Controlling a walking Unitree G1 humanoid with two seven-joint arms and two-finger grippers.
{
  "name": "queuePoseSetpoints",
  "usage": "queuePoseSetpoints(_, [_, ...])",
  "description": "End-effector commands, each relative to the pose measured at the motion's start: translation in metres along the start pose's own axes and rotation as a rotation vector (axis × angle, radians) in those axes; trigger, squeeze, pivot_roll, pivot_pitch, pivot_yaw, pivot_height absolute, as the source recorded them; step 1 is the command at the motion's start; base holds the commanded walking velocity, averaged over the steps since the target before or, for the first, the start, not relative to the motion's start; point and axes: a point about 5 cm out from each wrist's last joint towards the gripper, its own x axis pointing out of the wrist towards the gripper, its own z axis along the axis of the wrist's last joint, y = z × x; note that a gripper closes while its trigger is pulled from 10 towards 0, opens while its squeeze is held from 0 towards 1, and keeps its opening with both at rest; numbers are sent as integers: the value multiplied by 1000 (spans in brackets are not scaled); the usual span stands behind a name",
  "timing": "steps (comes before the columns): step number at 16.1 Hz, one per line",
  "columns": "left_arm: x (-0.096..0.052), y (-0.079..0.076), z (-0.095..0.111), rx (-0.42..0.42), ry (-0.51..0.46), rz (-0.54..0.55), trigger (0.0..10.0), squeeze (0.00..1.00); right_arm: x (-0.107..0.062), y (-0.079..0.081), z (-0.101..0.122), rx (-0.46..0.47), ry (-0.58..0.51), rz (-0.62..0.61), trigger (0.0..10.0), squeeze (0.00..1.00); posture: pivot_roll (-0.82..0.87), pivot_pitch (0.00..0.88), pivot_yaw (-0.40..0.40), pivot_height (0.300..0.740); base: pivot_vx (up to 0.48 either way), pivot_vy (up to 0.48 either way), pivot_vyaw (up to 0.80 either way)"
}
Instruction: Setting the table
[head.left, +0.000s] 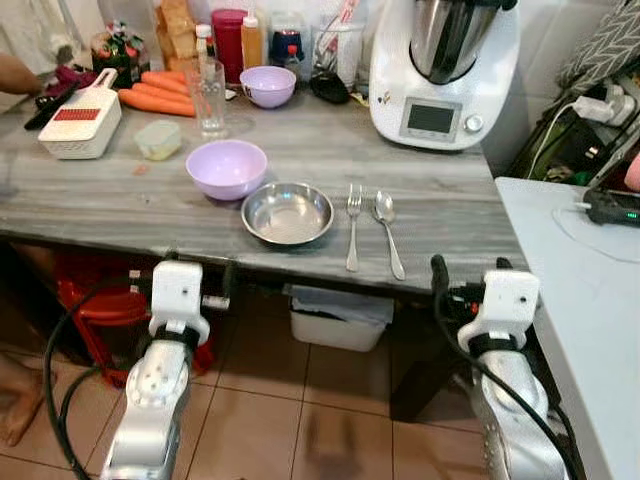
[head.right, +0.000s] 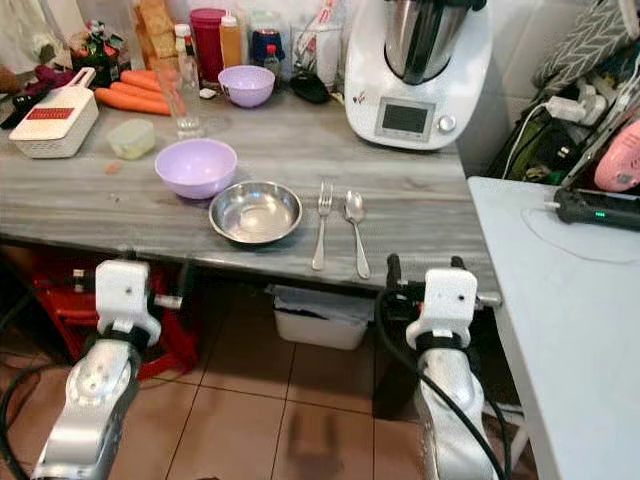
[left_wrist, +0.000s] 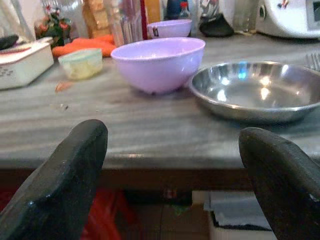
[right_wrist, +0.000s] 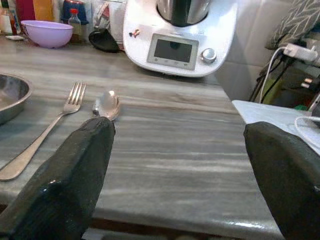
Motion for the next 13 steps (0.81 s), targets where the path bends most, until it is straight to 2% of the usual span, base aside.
queuePoseSetpoints(1, [1,-1,3,10,-17,8,10000,0,-3,-2,4,-21,-7,1,10000,1000,35,0,-47,740,0,0,0])
queuePoseSetpoints(4, [1,-1,1,10,-8,18,10000,0,-5,-3,3,-28,7,-1,10000,1000,35,0,-43,740,0,0,0])
queuePoseSetpoints(5, [2,-1,-1,10,-4,22,10000,0,-5,-1,2,-34,8,5,10000,945,27,0,-33,740,0,0,-456])
queuePoseSetpoints(6, [5,-3,0,12,-7,17,10000,0,-4,0,2,-22,11,3,10000,55,23,0,-26,740,0,0,-800])
queuePoseSetpoints(7, [10,-4,2,15,-14,13,10000,0,-3,1,2,-25,8,-2,10000,0,21,0,-17,740,0,0,-800])
queuePoseSetpoints(12, [19,-6,6,23,-31,0,10000,0,0,8,4,-10,1,7,10000,0,12,0,-7,740,0,0,-800])
queuePoseSetpoints(13, [20,-6,7,19,-36,9,10000,0,1,10,4,-5,1,25,10000,0,13,0,-12,740,0,0,0])
